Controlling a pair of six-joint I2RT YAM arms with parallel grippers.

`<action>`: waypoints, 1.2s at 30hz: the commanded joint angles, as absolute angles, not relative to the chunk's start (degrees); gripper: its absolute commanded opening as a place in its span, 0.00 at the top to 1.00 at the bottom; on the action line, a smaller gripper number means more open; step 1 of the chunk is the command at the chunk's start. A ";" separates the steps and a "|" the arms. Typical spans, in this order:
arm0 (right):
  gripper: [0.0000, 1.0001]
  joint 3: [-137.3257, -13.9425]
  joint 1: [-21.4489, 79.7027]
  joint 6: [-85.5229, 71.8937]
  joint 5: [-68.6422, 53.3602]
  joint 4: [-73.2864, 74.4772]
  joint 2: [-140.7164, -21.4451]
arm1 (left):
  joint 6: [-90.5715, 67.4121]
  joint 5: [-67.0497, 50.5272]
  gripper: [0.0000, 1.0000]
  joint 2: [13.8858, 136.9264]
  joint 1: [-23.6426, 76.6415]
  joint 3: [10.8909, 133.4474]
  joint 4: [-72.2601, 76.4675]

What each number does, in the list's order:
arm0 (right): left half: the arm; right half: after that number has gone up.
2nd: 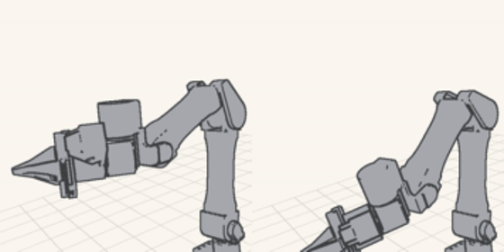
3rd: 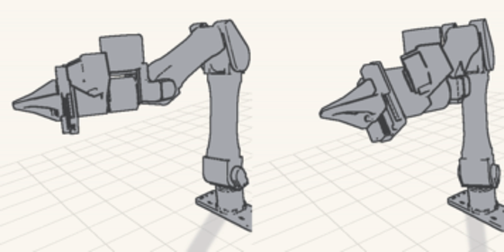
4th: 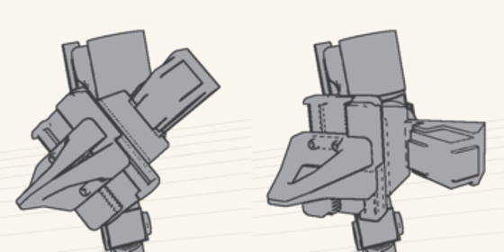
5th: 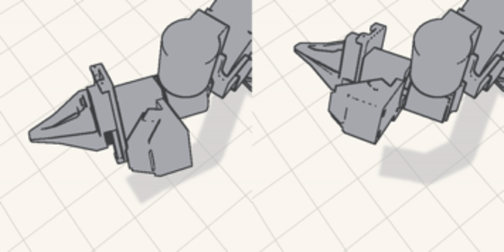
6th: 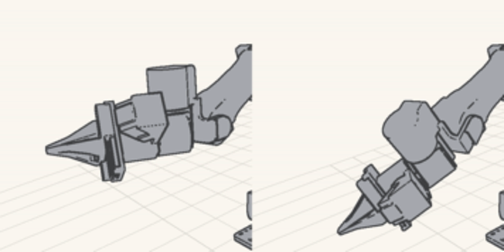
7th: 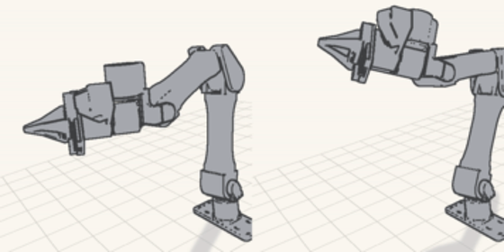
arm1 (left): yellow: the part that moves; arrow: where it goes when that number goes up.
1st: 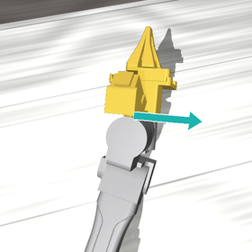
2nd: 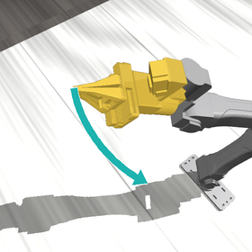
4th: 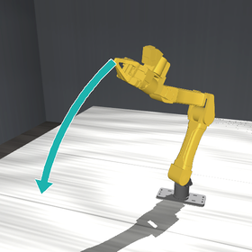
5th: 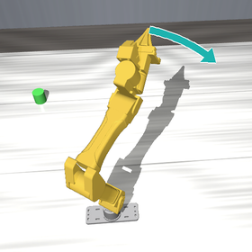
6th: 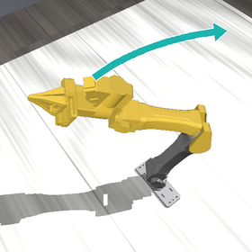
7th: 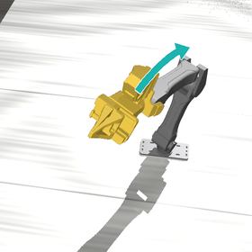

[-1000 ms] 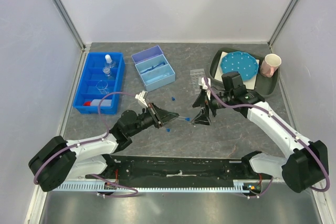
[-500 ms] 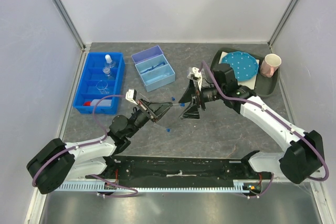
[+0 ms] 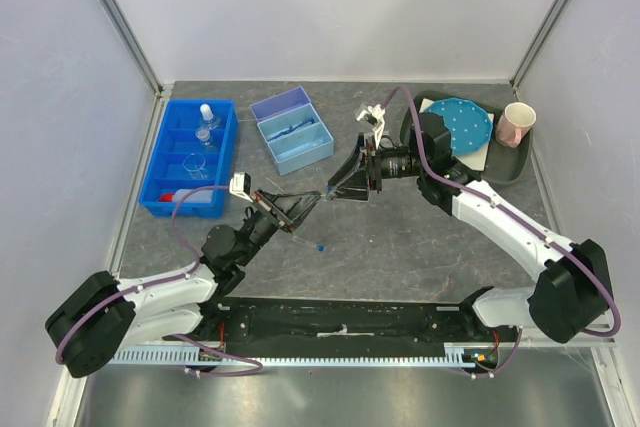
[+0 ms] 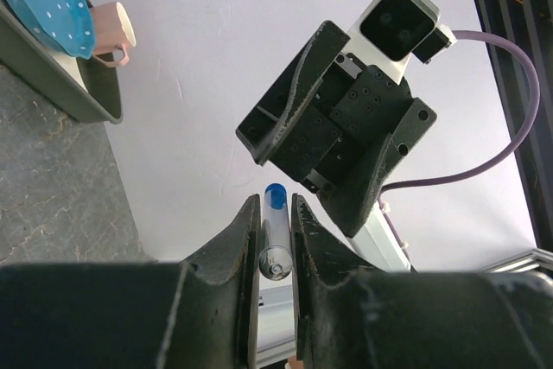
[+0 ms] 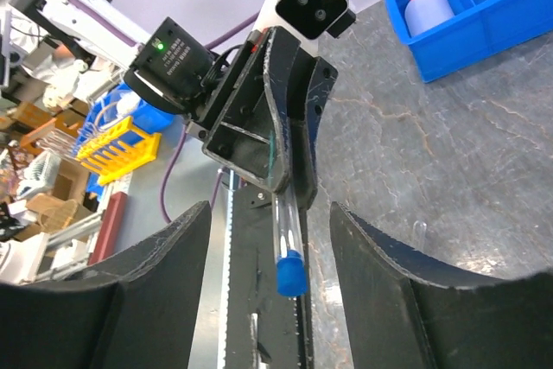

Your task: Organize the chemistry lab equipment

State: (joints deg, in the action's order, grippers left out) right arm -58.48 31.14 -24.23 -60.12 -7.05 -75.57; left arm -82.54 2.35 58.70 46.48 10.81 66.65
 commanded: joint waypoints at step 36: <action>0.89 -58.35 30.42 -15.13 -55.38 -0.11 -76.90 | -82.02 4.92 0.30 50.46 46.23 8.17 55.76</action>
State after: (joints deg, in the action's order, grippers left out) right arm -54.78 32.25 -22.52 -58.19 -5.76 -76.38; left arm -83.85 3.14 55.40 46.63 8.25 63.94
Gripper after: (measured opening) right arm 0.225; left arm 0.628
